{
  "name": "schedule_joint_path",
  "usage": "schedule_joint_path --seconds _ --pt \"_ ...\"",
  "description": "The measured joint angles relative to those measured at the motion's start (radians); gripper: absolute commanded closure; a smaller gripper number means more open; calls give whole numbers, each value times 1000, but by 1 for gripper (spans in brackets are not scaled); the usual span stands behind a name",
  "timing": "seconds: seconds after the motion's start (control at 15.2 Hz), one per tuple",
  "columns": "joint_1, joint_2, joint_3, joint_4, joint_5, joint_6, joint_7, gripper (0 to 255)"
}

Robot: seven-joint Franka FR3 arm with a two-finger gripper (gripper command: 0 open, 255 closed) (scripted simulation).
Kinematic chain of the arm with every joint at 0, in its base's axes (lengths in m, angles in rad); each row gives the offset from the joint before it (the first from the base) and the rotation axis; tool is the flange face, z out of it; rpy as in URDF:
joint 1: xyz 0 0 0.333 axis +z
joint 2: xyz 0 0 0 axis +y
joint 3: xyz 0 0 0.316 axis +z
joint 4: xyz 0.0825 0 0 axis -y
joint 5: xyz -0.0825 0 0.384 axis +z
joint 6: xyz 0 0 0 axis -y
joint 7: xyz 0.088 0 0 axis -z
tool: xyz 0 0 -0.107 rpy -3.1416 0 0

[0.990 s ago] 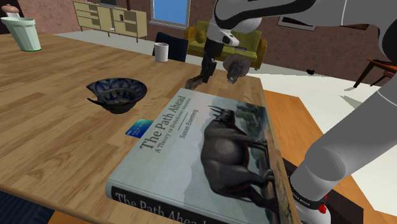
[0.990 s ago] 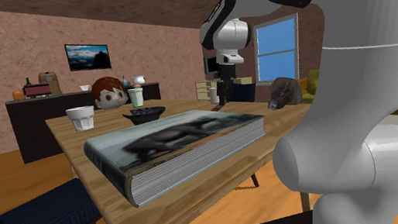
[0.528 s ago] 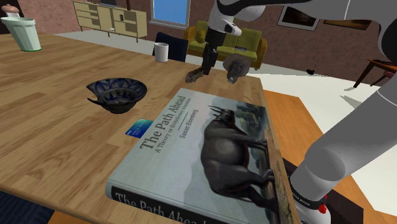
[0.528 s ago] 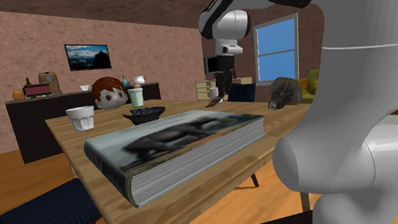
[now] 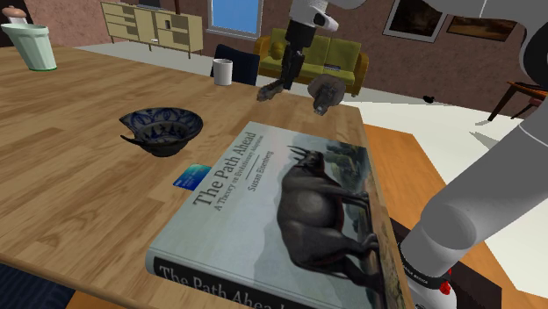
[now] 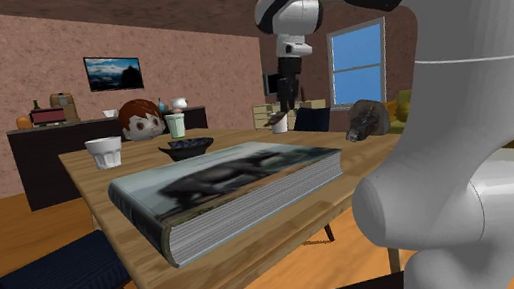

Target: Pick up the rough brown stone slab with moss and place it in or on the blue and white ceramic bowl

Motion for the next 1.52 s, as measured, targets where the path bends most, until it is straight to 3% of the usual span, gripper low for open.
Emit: schedule_joint_path --seconds 0.26,0.92,1.52 --pt "11 6 16 37 -3 -28 32 255" --pt "121 120 161 159 -57 -13 291 255" --pt "274 352 268 431 -200 -63 543 255"
